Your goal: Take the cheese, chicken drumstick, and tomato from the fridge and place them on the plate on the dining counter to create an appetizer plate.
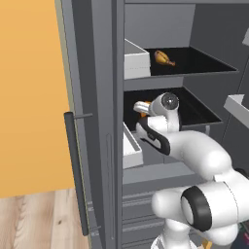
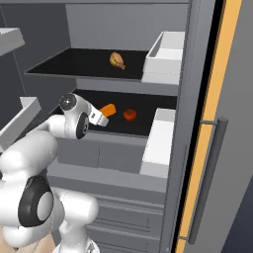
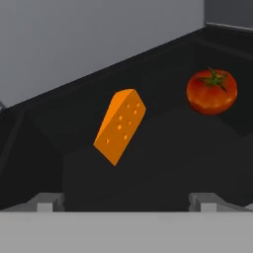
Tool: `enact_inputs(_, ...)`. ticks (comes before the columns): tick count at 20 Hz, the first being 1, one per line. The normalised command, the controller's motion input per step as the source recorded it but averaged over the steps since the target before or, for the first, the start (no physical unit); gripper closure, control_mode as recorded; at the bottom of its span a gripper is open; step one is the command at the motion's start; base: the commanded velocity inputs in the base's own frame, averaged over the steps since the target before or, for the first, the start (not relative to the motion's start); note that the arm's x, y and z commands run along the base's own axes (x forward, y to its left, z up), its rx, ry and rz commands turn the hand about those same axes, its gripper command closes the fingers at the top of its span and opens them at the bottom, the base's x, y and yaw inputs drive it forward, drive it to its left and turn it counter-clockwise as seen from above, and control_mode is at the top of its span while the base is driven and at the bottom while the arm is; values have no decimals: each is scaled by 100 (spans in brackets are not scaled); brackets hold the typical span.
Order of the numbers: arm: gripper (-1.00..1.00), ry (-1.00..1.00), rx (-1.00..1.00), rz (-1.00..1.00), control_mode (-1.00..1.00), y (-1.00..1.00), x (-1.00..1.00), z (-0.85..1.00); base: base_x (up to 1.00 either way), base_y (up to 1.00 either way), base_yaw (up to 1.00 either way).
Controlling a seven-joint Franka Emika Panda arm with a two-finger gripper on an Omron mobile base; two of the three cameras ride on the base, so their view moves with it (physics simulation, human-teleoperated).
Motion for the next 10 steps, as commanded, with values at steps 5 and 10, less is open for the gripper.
enact_inputs(5,-100,0,0,-4,-100,0,12,0,0,0,0)
enact_inputs(10,-100,0,0,-4,-100,0,15,0,0,0,0)
